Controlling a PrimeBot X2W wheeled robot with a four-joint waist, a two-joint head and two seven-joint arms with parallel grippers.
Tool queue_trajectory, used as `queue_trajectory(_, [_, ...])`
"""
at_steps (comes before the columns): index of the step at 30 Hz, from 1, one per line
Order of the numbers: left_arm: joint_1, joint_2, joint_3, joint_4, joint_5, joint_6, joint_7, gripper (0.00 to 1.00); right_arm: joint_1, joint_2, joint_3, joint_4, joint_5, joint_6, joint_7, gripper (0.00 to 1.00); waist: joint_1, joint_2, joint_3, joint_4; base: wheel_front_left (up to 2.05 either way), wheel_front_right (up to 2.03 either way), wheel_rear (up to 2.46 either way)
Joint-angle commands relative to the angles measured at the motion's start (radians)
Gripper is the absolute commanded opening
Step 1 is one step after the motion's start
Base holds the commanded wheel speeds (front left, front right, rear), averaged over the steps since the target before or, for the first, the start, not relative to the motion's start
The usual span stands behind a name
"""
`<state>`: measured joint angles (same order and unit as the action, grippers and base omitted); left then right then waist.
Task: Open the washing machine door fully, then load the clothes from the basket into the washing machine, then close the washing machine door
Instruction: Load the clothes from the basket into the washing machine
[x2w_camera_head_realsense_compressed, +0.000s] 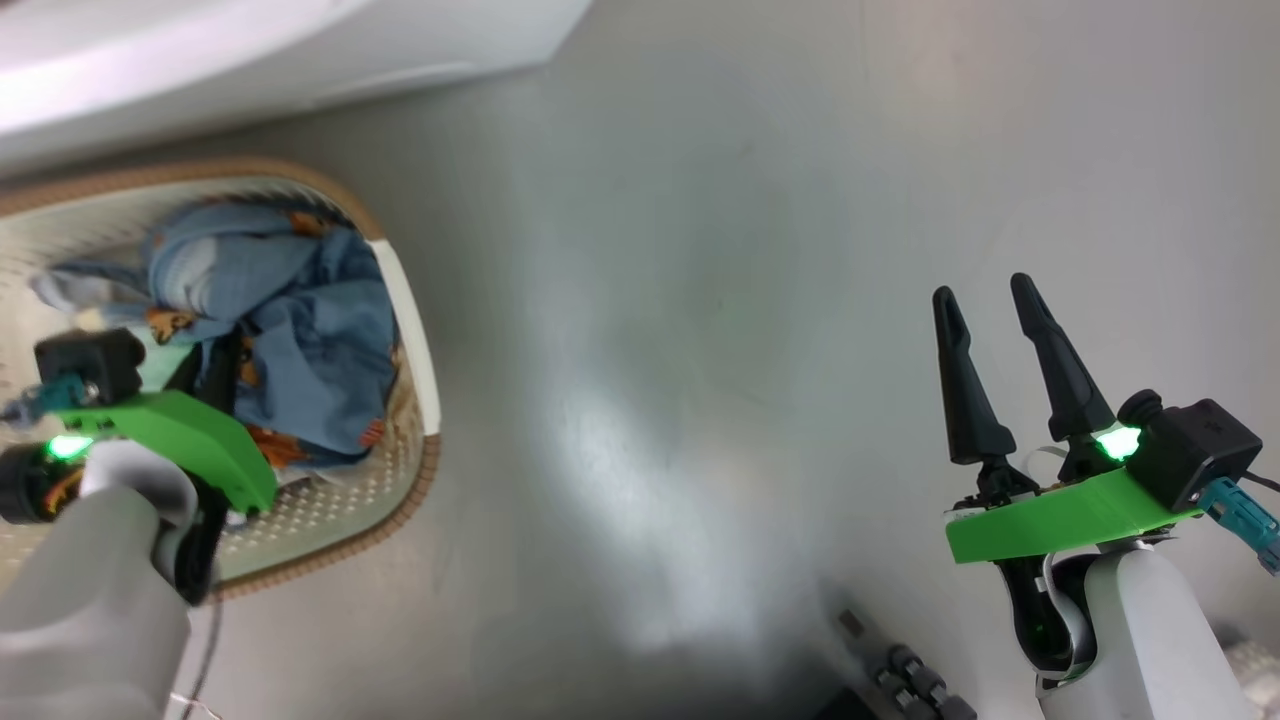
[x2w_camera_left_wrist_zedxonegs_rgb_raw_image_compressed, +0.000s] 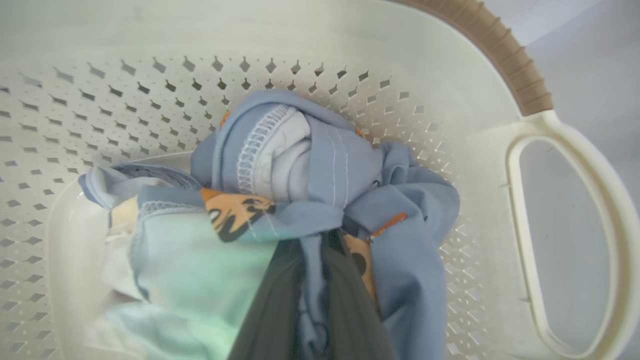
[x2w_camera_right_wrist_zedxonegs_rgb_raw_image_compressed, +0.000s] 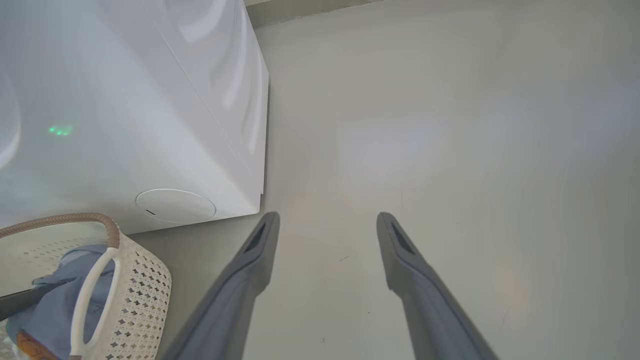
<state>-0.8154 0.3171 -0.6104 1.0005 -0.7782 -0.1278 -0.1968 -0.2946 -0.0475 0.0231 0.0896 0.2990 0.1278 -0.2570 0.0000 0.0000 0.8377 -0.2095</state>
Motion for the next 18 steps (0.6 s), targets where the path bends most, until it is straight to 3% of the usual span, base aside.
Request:
queue_trajectory(1, [0.045,0.028,0.015,-0.017,-0.005,-0.003,-0.026,0.00,0.022,-0.003,0.017,-0.012,-0.014,0.003,-0.005,1.00,0.0000,0.0000,-0.076,0.035,0.00,0.00,0.00])
queue_trajectory(7, [0.092,0.010,0.048,-0.075,-0.009,-0.003,-0.064,0.00,0.037,-0.003,0.003,0.003,-0.037,0.003,-0.005,1.00,0.0000,0.0000,-0.164,0.081,0.00,0.00,0.00])
queue_trajectory(18, [0.320,-0.048,0.315,-0.396,0.181,0.018,-0.065,0.00,0.064,-0.003,0.003,0.033,-0.055,0.003,-0.005,1.00,0.0000,0.0000,-0.335,0.142,0.00,0.00,0.00])
